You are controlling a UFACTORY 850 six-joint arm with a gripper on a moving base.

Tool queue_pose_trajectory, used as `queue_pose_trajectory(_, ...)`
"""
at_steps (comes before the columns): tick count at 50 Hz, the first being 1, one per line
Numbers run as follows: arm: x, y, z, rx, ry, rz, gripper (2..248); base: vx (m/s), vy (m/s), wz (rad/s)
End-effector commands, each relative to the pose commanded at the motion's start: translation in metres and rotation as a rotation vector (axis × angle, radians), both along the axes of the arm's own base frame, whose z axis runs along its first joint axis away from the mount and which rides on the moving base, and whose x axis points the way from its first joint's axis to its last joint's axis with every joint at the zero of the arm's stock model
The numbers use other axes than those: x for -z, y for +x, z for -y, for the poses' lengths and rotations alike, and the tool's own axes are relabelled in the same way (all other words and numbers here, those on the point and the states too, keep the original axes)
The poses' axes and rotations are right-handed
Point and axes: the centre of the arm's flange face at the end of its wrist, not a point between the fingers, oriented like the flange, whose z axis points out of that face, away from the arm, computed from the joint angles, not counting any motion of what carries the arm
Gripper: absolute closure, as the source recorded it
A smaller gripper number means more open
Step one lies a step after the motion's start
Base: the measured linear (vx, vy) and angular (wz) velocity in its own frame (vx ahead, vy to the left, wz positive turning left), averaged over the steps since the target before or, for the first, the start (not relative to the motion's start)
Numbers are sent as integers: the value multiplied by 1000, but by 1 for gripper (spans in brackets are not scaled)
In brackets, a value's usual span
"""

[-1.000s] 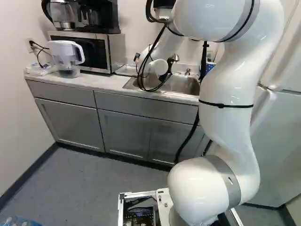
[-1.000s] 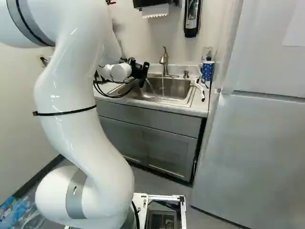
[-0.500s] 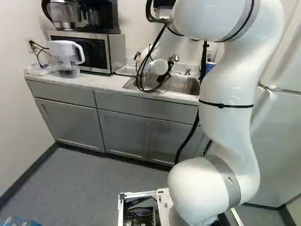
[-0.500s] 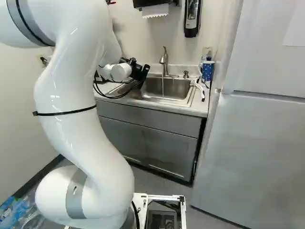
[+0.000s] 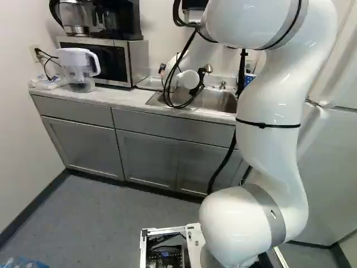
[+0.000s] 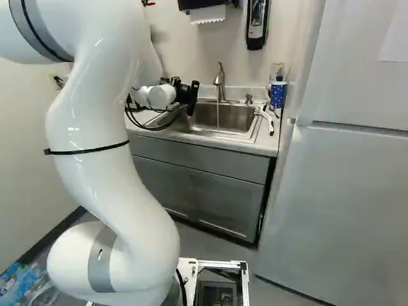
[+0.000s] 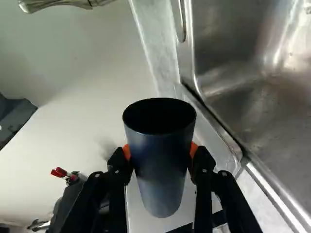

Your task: Rinse the cup and place it in the tray

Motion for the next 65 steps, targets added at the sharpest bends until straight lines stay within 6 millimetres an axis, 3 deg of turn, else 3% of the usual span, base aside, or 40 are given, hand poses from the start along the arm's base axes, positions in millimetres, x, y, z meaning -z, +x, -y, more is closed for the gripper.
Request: queue_pose_trajectory(65, 0, 0, 0, -90, -673, 74, 125, 0, 0, 0)
